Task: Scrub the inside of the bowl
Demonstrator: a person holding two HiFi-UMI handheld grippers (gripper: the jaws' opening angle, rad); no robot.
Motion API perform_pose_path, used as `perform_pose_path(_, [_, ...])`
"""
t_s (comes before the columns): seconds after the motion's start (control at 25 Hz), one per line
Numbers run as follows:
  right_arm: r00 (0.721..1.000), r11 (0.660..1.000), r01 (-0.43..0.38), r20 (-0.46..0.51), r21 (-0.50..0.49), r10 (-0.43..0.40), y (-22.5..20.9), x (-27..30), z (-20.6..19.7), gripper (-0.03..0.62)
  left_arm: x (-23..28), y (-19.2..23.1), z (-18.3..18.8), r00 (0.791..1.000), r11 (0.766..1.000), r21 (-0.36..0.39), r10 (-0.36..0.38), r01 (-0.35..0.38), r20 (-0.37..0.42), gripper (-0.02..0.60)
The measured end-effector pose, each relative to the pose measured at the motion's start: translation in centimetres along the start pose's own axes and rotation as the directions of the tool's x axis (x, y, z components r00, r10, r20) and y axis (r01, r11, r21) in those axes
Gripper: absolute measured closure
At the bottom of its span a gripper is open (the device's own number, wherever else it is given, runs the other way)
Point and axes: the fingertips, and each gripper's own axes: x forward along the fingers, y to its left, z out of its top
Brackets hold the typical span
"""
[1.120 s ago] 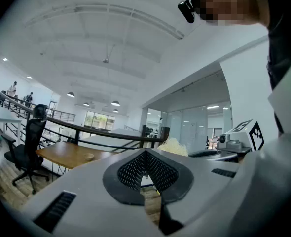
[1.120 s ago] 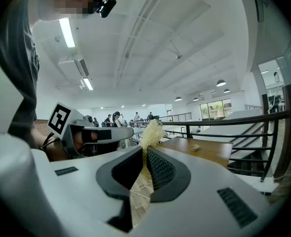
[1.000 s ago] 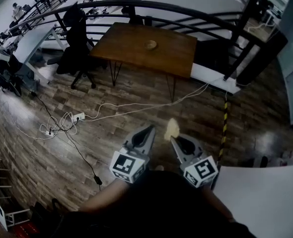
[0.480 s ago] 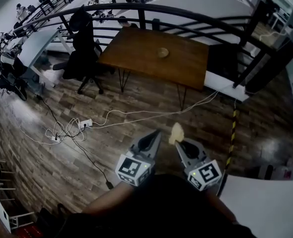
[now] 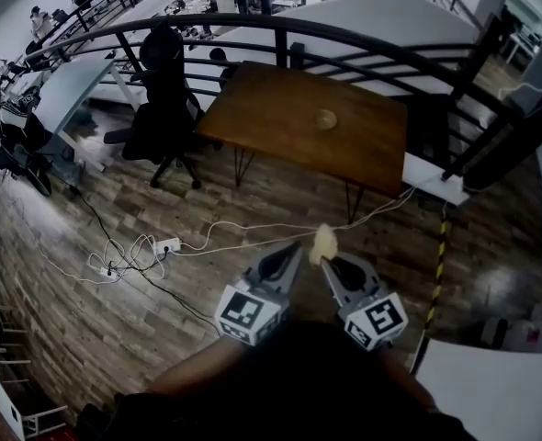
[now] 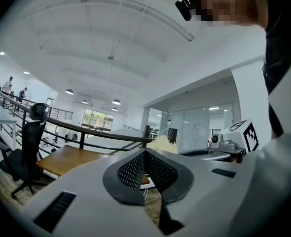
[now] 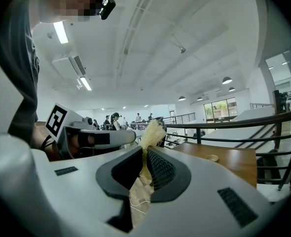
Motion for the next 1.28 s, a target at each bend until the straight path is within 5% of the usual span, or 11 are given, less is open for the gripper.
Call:
perform_pose_path(0.32, [1.000,1.000,0.012,-0.020,0.000,-0.012,1.1,6.5,1.2,0.557,-0.8,6.7,0.6,1.000,1.000,-0.028,-0.005,0.005,0.000,0.583])
perform_pose_path(0.76, [0.999,0.999,-0.035,-0.022,0.017,0.035,-3.3,12.8,1.1,0.557,3.3,12.8,0.3,0.998,0.998,-0.050,0.047,-0.048,-0.029,0.583])
perform_pose_path(1.28, [0.997,0.997,-0.076,-0.031,0.008,0.077,-19.5,17.3,3.6,0.557,19.4,16.6,2.8,0.996,0.995,-0.056,0.087,-0.089,-0.029,0.583])
